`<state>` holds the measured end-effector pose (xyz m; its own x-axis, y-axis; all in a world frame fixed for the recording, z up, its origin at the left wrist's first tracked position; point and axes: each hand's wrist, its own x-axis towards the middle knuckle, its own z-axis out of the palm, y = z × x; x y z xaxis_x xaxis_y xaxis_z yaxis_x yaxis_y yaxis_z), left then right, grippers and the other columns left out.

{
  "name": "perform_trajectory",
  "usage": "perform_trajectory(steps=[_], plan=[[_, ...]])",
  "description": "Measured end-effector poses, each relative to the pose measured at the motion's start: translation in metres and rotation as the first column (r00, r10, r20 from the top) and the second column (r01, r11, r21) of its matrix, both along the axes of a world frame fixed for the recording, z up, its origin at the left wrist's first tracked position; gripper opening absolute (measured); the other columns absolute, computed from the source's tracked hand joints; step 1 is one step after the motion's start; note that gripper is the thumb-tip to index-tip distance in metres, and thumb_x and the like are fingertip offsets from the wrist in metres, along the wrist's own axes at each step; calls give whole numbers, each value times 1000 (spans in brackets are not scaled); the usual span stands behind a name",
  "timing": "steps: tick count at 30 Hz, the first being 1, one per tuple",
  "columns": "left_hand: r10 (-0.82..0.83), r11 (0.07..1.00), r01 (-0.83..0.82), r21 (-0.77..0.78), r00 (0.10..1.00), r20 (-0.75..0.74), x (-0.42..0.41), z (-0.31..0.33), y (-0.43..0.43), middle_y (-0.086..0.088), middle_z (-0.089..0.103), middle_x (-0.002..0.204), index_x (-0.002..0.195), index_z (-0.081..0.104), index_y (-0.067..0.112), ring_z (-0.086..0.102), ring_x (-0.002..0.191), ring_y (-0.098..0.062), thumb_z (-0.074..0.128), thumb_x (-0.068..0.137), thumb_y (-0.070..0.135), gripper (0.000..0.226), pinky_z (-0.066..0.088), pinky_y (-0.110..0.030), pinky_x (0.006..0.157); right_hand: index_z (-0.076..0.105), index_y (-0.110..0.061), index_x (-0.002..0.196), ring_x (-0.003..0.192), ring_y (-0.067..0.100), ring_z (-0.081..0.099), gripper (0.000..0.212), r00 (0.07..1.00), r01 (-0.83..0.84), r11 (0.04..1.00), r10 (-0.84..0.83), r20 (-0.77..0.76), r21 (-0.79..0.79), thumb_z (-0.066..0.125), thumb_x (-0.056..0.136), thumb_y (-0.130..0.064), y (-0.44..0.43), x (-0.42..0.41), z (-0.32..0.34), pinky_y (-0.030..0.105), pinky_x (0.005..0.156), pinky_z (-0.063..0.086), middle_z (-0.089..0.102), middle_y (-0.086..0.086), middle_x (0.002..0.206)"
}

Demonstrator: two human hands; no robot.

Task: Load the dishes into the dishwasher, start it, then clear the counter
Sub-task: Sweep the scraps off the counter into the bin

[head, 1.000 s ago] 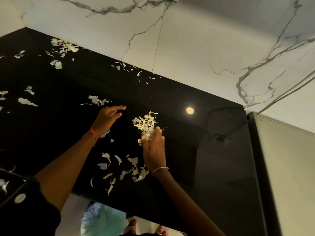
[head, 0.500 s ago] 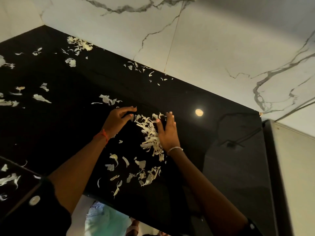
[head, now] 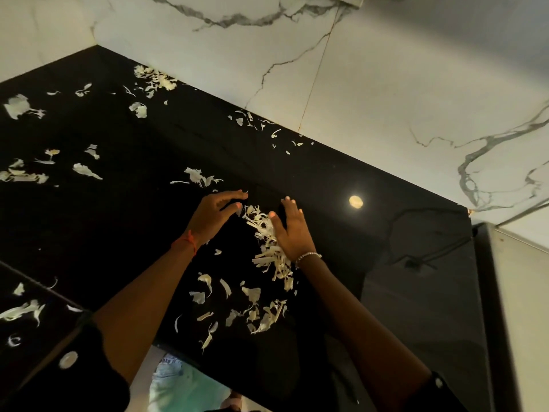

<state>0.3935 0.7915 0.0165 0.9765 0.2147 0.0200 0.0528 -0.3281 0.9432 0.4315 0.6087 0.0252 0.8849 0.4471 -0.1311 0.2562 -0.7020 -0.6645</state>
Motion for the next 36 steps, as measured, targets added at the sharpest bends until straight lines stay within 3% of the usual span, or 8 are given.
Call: perform_trajectory(steps=[3,7,13,19,22,26,31,36], plan=[[12,1000,-12,-18,1000,24,0,1,0,-6,51,135,125,53,6,40,124,-2,46,92,3,34,34,1,91,20,-14,145,144,16,1,59,982,-180,979,185,37,-97,30,97,-46,7,-10,2,31,116,-2,10,8,155],[67,995,-63,-78,996,51,-1,3,1,-7,45,141,132,46,2,39,127,-6,44,94,5,38,35,-1,93,29,-20,143,104,16,61,50,962,-213,954,243,-128,212,40,96,-37,10,-12,14,35,100,42,59,12,121],[82,993,-76,-89,995,64,-1,3,3,-10,46,140,133,44,1,40,126,-6,46,94,5,39,34,0,92,22,-13,146,143,18,8,57,973,-223,975,223,-60,7,38,97,-38,46,26,13,29,114,3,16,7,154],[139,987,-128,-102,984,110,-6,6,1,-3,48,135,130,47,2,41,125,-6,48,92,2,38,36,-9,99,41,-12,137,135,15,33,41,891,-420,902,430,-148,98,37,99,-27,50,4,13,30,116,11,39,8,145],[203,979,-203,-14,971,128,-12,7,4,-10,55,129,124,54,1,48,121,-10,46,94,6,31,39,-17,101,52,-4,128,111,1,56,36,903,-151,883,306,-302,445,39,98,-19,33,-5,18,18,100,39,60,1,121],[143,980,-142,137,990,7,-29,6,19,-12,52,133,124,54,5,49,123,-25,43,97,14,31,37,-35,107,53,-7,122,115,8,55,33,905,208,755,93,-416,622,35,97,-19,12,-6,12,31,106,37,61,0,116],[-15,970,37,239,995,-95,-52,1,7,-5,38,145,132,46,12,25,135,-6,38,99,20,35,14,-23,114,55,-3,121,113,13,57,34,893,187,790,110,-437,583,40,96,-21,15,-14,10,35,106,38,65,2,110],[-133,989,137,61,989,-63,-68,8,-21,-3,39,144,136,41,15,29,134,-5,39,98,24,40,27,-14,104,51,-5,126,107,4,59,36,884,138,822,149,-443,553,40,96,-21,9,-8,19,18,95,43,65,6,113]])
